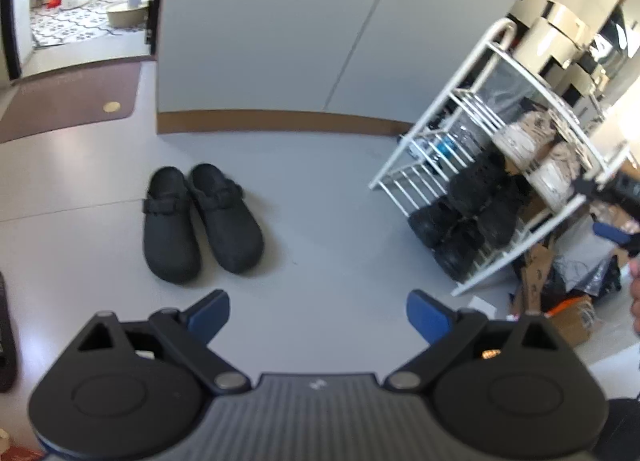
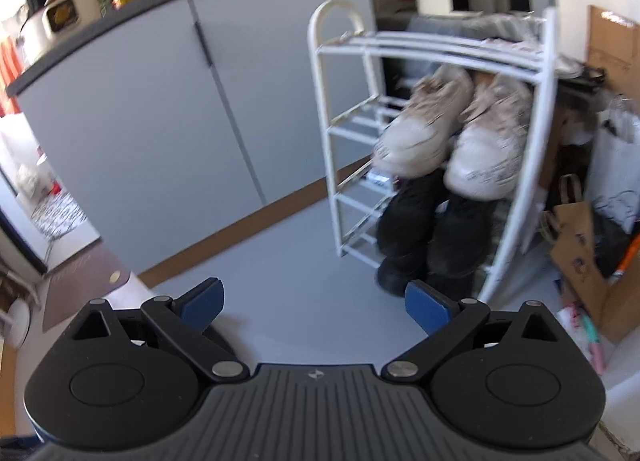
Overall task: Organize scattered shoes
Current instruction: 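Withdraw the right tool from the rack, then move the right tool toward the black clogs on the floor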
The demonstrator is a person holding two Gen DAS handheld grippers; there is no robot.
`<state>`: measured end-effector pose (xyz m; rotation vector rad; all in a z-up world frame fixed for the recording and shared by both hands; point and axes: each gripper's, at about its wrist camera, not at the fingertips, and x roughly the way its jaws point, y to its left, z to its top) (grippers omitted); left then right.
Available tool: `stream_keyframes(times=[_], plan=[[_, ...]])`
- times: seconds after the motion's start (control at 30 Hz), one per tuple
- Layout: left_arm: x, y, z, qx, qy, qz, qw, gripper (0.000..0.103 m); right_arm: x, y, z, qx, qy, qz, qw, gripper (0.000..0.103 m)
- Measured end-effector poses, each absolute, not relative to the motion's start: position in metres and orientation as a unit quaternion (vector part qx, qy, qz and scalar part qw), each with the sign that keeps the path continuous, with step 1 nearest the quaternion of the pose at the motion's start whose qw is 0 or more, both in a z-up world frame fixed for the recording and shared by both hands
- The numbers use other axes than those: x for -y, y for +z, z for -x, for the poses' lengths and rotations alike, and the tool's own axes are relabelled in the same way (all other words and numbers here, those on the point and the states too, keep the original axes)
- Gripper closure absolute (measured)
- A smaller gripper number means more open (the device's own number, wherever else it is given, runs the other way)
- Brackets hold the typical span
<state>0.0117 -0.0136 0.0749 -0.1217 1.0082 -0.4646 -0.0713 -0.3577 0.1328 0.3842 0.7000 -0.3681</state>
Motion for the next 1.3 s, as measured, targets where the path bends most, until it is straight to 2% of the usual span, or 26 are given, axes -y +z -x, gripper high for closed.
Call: stream_keyframes(times=[0.33,0.8,1.3], plan=[[-0.012,0.07,-0.05,-0.482,-0.163,0.077,0.858,0.006,0.31,0.065,0.021,-0.382,-0.075,-0.143,0.91,0.004],[-0.022,0.048,-0.077,-0.508,-0.124,0.107,0.846,0.006,0.225,0.049,-0.044,-0.415,0.056,-0.128,0.899,0.004],[-0.048,0.028,-0.11,-0.531,-0.091,0.129,0.832,0.006,0.197,0.039,-0.078,-0.442,0.077,-0.164,0.879,0.005]])
